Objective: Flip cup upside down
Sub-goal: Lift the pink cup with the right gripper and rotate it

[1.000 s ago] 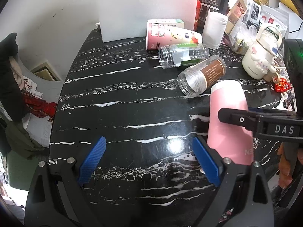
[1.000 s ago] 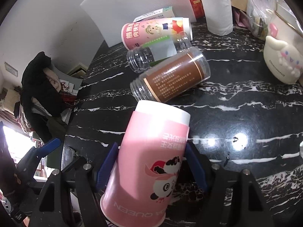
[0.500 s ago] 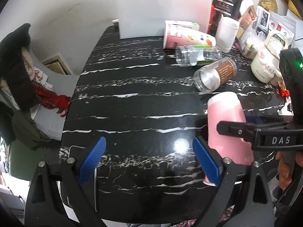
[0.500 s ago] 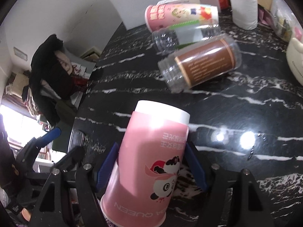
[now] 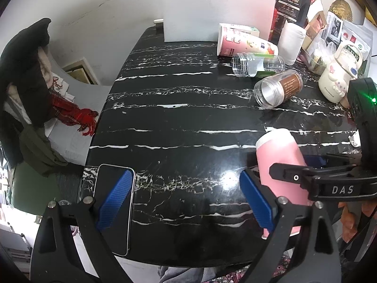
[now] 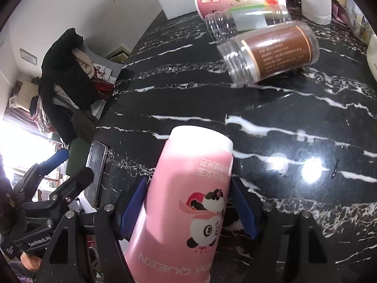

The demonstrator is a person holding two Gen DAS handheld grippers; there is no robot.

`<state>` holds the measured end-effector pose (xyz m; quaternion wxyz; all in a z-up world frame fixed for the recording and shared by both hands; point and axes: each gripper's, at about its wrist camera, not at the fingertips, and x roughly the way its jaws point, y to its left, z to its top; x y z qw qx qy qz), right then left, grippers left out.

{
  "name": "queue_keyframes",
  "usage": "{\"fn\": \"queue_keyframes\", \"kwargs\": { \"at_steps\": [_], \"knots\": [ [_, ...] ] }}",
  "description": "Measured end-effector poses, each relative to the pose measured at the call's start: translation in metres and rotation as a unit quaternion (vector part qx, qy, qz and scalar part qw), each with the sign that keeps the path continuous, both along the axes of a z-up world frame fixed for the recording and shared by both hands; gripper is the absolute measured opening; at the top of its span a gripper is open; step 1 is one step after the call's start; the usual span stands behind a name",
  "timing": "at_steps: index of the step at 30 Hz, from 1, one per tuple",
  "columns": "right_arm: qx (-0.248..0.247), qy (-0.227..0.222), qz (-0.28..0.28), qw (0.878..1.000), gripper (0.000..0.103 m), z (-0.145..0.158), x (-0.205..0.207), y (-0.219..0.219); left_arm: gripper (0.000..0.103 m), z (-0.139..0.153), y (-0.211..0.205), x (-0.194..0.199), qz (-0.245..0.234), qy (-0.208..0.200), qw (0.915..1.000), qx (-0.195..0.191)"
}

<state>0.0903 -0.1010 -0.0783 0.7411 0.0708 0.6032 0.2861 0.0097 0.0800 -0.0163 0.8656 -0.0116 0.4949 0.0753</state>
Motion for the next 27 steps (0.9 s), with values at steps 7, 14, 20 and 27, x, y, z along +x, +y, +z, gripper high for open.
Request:
{"fn": "queue_keyframes", "kwargs": {
  "at_steps": [7, 14, 20, 27],
  "knots": [
    [-0.014, -0.002, 0.017, 1.0, 0.073, 0.002, -0.008, 0.008, 0.093, -0.002, 0.001, -0.009, 0.004, 0.003, 1.0, -0.001],
    [-0.077, 0.053, 0.042, 0.995, 0.076, -0.015, -0.004, 0.028, 0.093, -0.001, 0.001, -0.012, 0.003, -0.001, 1.0, -0.009],
    [-0.074, 0.011, 0.055, 0.996, 0.073, -0.009, -0.013, 0.036, 0.093, -0.003, 0.006, -0.015, 0.006, 0.001, 0.9999, -0.012],
    [-0.084, -0.006, 0.06, 0.995, 0.073, 0.011, -0.021, 0.024, 0.093, -0.006, 0.01, -0.017, 0.007, 0.002, 0.9998, -0.016]
  ]
}}
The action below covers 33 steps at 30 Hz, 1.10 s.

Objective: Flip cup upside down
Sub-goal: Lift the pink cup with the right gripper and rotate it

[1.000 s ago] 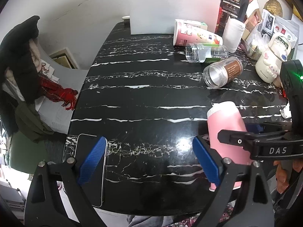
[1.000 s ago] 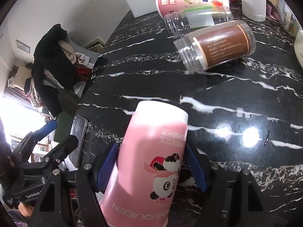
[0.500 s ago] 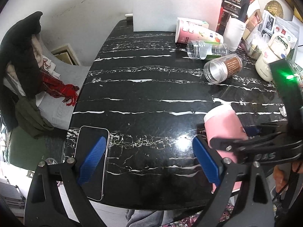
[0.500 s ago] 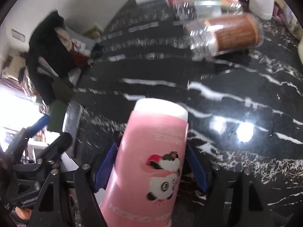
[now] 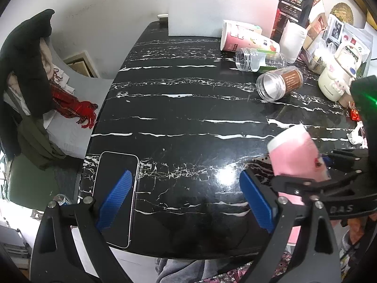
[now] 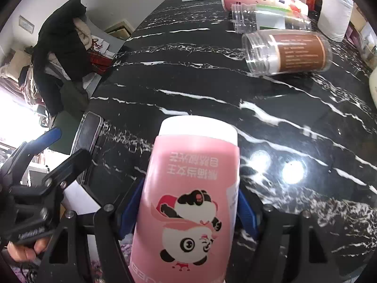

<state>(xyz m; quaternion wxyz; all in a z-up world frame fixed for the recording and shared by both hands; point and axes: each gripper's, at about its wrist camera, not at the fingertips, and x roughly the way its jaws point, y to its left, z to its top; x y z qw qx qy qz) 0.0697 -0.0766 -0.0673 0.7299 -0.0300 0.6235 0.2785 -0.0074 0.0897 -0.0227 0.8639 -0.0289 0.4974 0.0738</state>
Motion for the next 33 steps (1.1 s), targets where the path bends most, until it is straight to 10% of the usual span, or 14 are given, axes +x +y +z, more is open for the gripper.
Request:
{"fn": "queue_keyframes", "kwargs": {
  "at_steps": [33],
  "knots": [
    [0.003, -0.013, -0.035, 0.999, 0.09, -0.013, -0.003, 0.015, 0.093, -0.004, 0.007, -0.011, 0.014, 0.005, 0.9999, 0.003]
  ]
}}
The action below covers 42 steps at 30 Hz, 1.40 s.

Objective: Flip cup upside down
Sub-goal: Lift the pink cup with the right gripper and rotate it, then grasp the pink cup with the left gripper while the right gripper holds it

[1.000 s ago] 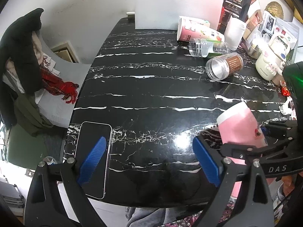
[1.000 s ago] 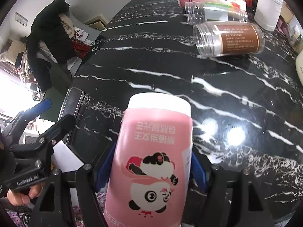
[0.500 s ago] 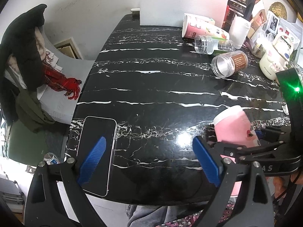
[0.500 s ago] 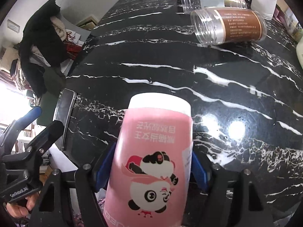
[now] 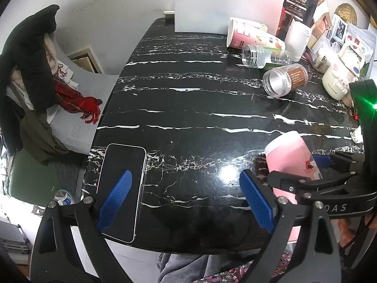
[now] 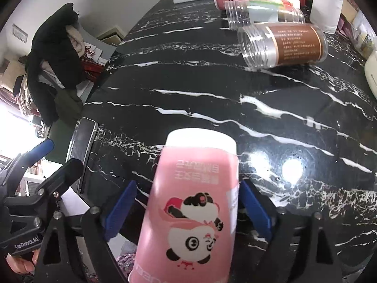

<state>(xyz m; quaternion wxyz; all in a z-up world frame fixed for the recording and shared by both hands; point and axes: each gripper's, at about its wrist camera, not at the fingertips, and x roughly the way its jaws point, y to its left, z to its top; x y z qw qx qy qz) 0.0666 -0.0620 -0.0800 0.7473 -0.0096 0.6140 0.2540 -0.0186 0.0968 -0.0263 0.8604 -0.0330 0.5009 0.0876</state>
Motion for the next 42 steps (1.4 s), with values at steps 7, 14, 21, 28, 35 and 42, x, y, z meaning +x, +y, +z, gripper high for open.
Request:
{"fn": "queue_keyframes", "kwargs": {
  "at_steps": [7, 14, 21, 28, 35, 42],
  "knots": [
    [0.022, -0.021, -0.012, 0.999, 0.09, 0.019, 0.002, -0.01, 0.093, 0.011, -0.005, -0.004, -0.003, -0.01, 0.9999, 0.001],
    [0.032, -0.069, -0.023, 0.997, 0.09, 0.059, -0.01, -0.036, 0.093, 0.029, -0.023, 0.0, -0.025, -0.021, 0.9995, -0.003],
    [0.02, -0.115, -0.048, 0.992, 0.09, 0.092, -0.025, -0.081, 0.093, 0.036, -0.065, 0.016, -0.066, -0.019, 0.9975, -0.012],
    [-0.007, -0.122, -0.085, 0.989, 0.09, 0.087, -0.032, -0.129, 0.093, 0.03, -0.12, 0.034, -0.121, 0.001, 0.992, -0.036],
    [-0.004, -0.099, -0.12, 0.988, 0.09, 0.065, -0.034, -0.162, 0.093, 0.016, -0.169, 0.053, -0.153, 0.03, 0.9867, -0.047],
    [0.01, -0.077, -0.147, 0.986, 0.09, 0.049, -0.036, -0.188, 0.093, -0.003, -0.184, 0.063, -0.146, 0.059, 0.987, -0.033]
  ]
}}
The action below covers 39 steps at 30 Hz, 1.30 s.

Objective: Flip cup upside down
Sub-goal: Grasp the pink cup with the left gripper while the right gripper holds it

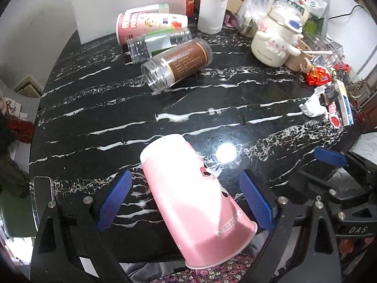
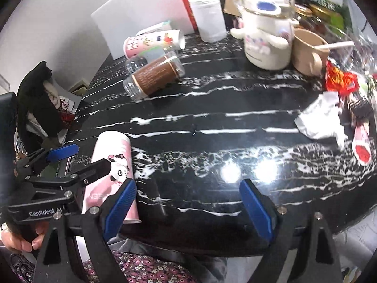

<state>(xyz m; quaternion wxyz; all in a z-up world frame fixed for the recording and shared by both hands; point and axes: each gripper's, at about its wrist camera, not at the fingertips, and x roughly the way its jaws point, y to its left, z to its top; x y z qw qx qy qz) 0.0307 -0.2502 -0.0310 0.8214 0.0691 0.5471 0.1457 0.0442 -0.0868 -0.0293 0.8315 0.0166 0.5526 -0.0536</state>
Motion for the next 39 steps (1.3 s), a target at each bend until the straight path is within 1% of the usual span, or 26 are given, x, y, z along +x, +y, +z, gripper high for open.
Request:
{"fn": "queue_keyframes", "kwargs": {
  "at_steps": [6, 11, 14, 19, 26, 29, 30, 34, 39],
  "knots": [
    [0.009, 0.012, -0.006, 1.0, 0.09, -0.012, -0.002, -0.009, 0.093, -0.015, 0.0, 0.005, 0.009, 0.026, 0.9995, 0.017],
    [0.02, 0.023, -0.007, 1.0, 0.09, -0.022, 0.0, -0.01, 0.093, -0.027, 0.001, 0.008, 0.011, 0.047, 0.9986, 0.019],
    [0.024, 0.028, -0.005, 0.999, 0.09, -0.027, 0.003, -0.008, 0.093, -0.035, 0.002, 0.011, 0.011, 0.064, 0.9978, 0.01],
    [0.024, 0.031, 0.0, 0.999, 0.09, -0.03, 0.004, -0.004, 0.093, -0.045, 0.007, 0.013, 0.019, 0.078, 0.9967, 0.01],
    [0.016, 0.034, 0.012, 0.999, 0.09, -0.034, 0.009, 0.007, 0.092, -0.058, 0.017, 0.018, 0.02, 0.099, 0.9947, -0.019],
    [0.018, 0.038, 0.015, 0.999, 0.09, -0.037, 0.01, 0.011, 0.082, -0.061, 0.017, 0.018, 0.02, 0.102, 0.9946, -0.012],
    [0.018, 0.039, 0.017, 0.999, 0.09, -0.038, 0.01, 0.012, 0.076, -0.064, 0.017, 0.019, 0.015, 0.103, 0.9945, -0.013],
    [0.018, 0.043, 0.021, 0.999, 0.09, -0.041, 0.01, 0.016, 0.074, -0.067, 0.019, 0.019, 0.011, 0.107, 0.9938, -0.03],
    [0.017, 0.043, 0.024, 0.999, 0.09, -0.041, 0.01, 0.019, 0.071, -0.066, 0.022, 0.016, 0.009, 0.101, 0.9944, -0.032]
  ]
}}
